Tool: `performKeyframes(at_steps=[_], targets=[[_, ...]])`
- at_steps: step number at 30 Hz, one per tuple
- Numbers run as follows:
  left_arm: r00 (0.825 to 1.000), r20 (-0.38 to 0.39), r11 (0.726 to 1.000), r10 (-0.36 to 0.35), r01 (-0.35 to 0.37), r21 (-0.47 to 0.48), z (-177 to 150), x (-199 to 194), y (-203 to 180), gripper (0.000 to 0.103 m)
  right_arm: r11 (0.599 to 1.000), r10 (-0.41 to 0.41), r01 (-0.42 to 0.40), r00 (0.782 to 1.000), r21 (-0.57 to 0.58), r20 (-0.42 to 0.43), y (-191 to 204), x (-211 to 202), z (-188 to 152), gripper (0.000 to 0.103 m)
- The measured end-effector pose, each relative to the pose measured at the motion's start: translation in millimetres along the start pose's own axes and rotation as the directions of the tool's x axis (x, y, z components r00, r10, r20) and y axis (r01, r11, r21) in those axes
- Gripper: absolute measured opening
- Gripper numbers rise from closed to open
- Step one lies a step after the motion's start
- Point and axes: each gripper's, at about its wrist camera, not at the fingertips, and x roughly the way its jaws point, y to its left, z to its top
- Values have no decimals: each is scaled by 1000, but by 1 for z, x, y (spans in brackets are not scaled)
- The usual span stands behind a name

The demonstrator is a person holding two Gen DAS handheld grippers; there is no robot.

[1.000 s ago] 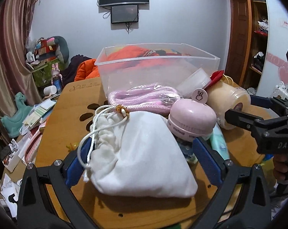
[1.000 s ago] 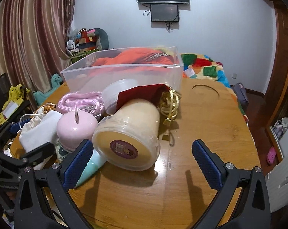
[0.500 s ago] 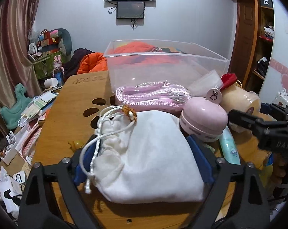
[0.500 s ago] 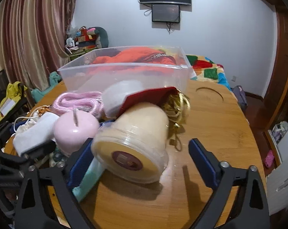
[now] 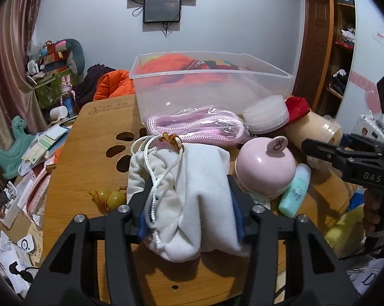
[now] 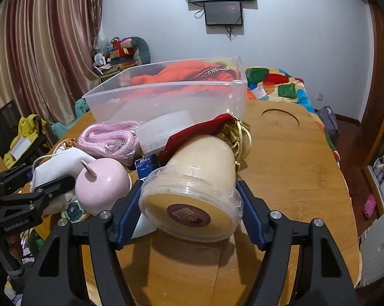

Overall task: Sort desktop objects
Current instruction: 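Grasp the white drawstring bag with left while right grasps the cream round jar, then carry the cream jar with right over the clear plastic box while left holds the bag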

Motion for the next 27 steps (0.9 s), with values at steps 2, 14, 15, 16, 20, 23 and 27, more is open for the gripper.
performKeyframes(at_steps=[2, 14, 15, 16, 20, 23, 27], targets=[[1000, -9, 999, -28, 28, -21, 3, -3, 3, 39, 1000, 18, -18, 1000, 17, -5, -4, -1, 0, 67], [993, -14, 986, -115, 112, -124, 19, -14, 18, 31, 993, 92, -93, 995, 76, 26, -13, -18, 5, 67], [993, -10, 986, -117, 115, -124, 19, -15, 17, 31, 993, 92, -94, 995, 77, 30, -13, -19, 5, 67], [993, -3, 985, -120, 119, -126, 21, -17, 17, 31, 992, 93, -96, 995, 76, 34, -13, -21, 6, 67], [990, 28, 980, -135, 138, -140, 29, -22, 18, 31, 992, 99, -103, 994, 79, 53, -15, -29, 9, 67], [988, 58, 977, -141, 149, -152, 35, -27, 18, 31, 992, 99, -104, 993, 76, 71, -16, -37, 13, 67], [985, 92, 974, -149, 162, -155, 46, -30, 19, 30, 993, 91, -97, 991, 62, 93, -14, -47, 20, 67]])
